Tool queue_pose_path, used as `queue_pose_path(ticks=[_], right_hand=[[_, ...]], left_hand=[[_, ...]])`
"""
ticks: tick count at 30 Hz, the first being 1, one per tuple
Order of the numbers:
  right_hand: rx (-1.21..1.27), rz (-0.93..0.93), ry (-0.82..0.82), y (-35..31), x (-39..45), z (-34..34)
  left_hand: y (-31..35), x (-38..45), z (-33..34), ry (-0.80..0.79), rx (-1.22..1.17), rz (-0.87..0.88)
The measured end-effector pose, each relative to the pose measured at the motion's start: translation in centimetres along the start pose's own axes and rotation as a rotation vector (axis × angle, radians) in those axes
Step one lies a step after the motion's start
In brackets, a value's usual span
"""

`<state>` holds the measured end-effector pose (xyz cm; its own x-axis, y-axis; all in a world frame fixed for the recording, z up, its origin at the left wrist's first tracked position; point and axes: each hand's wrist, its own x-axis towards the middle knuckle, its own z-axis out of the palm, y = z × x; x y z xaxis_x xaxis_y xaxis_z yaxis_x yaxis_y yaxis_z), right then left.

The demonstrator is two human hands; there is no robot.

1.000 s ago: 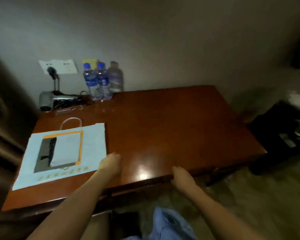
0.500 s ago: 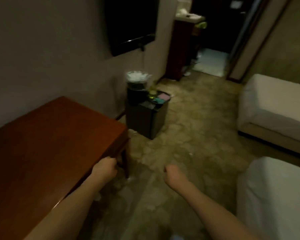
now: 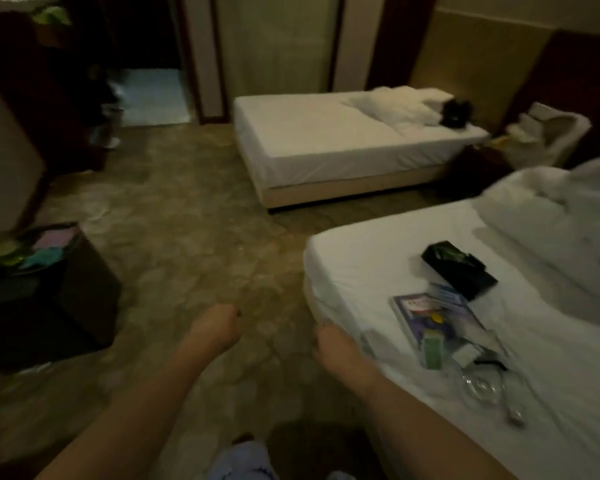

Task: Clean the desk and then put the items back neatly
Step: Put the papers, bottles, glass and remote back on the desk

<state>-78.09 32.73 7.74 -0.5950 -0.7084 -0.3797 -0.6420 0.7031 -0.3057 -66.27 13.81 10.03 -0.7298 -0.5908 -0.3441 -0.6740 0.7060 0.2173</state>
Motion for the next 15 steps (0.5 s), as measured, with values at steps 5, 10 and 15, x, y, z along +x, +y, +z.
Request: queue_pose_path(ticks=[5,10,15], right_hand=[[0.089,0.243,0.059,5.7,2.9,-2.5],[0.139,0.392,0.132,10.0,7.7,-6.0],[0.256,0.552,0.249,13.4,11.5,-10.5]], left_hand=[[6.5,8.8,0.2,-0.104,0.040,0.224],[13.8,17.1,-1.8,-0.116,0.091,0.447],[20.6,25.2,-3.4,-0.144,0.222,0.591]])
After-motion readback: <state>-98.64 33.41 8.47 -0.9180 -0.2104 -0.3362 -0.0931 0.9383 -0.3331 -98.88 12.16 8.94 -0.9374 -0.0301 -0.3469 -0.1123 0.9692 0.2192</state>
